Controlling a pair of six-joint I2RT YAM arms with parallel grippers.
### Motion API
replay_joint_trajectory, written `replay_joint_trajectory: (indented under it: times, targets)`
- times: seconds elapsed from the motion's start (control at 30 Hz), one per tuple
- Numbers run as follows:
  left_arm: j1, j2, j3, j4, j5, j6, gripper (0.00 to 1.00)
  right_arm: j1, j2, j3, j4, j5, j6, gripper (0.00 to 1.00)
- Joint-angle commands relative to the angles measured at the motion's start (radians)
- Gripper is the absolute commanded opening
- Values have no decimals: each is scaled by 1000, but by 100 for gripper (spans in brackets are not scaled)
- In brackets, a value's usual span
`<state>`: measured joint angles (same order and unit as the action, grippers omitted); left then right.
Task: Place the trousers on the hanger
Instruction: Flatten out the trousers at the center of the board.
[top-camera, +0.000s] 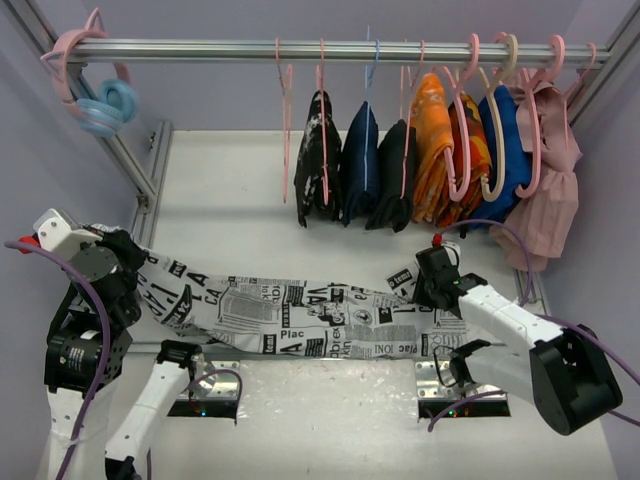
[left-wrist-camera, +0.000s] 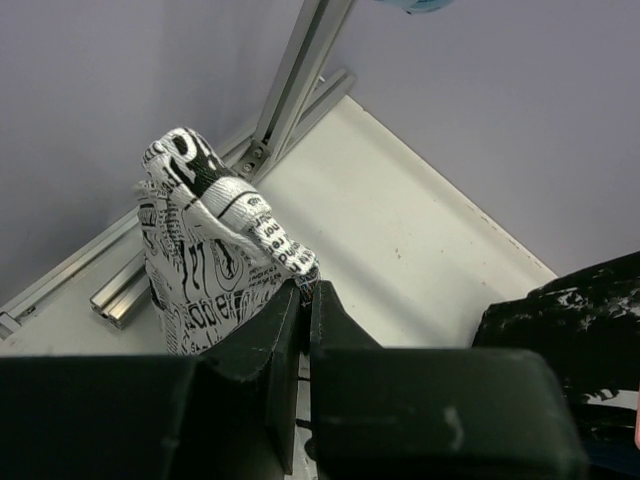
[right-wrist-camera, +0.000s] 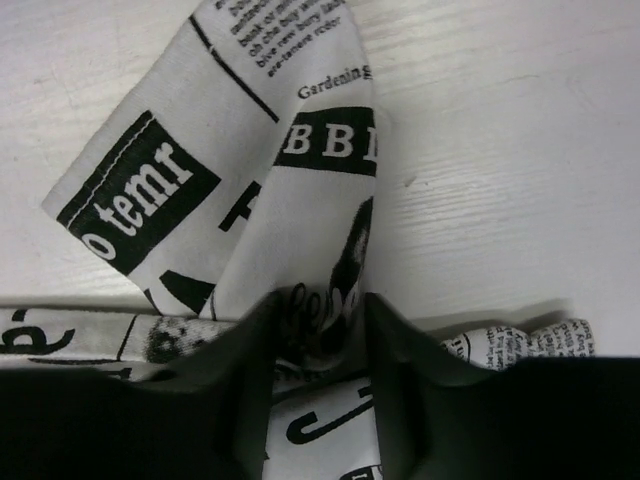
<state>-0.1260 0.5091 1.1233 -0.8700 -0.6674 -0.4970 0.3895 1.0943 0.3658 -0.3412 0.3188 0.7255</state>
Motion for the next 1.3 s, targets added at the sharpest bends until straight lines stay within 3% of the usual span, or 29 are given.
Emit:
replay_joint_trajectory:
  times: [0.0,0.07,0.3,0.47,0.6,0.8,0.93,1.03,1.13,1.27]
  targets:
    - [-22,3,3,98,-7,18,2,-4,-6,-2,82,-58,-9,15]
    - [-28,3,4,98,-12,20,2,-1,-55,4,28,-4,-6,0]
    - [-32,-1,0,104,-24,7,2,3,-211,222,-379,343,-36,0]
    - [-33,2,3,111,-26,-3,2,5,-218,380,-533,407,-75,0]
    - [-32,-5,0,109,-27,-15,2,14,-104,446,-538,325,-121,0]
    - [-32,-41,-3,118,-48,-23,2,60,186,538,-519,349,-110,3]
    - [-34,-33,31,78,-103,-13,2,86,330,579,-452,330,-85,30]
    - [-38,-28,50,41,-164,-39,2,112,341,587,-458,354,-49,41]
    - [-38,-9,73,-56,-284,-134,1,124,237,548,-400,298,-72,45]
    - [-38,8,93,-168,-393,-257,0,124,64,425,-298,200,-126,63]
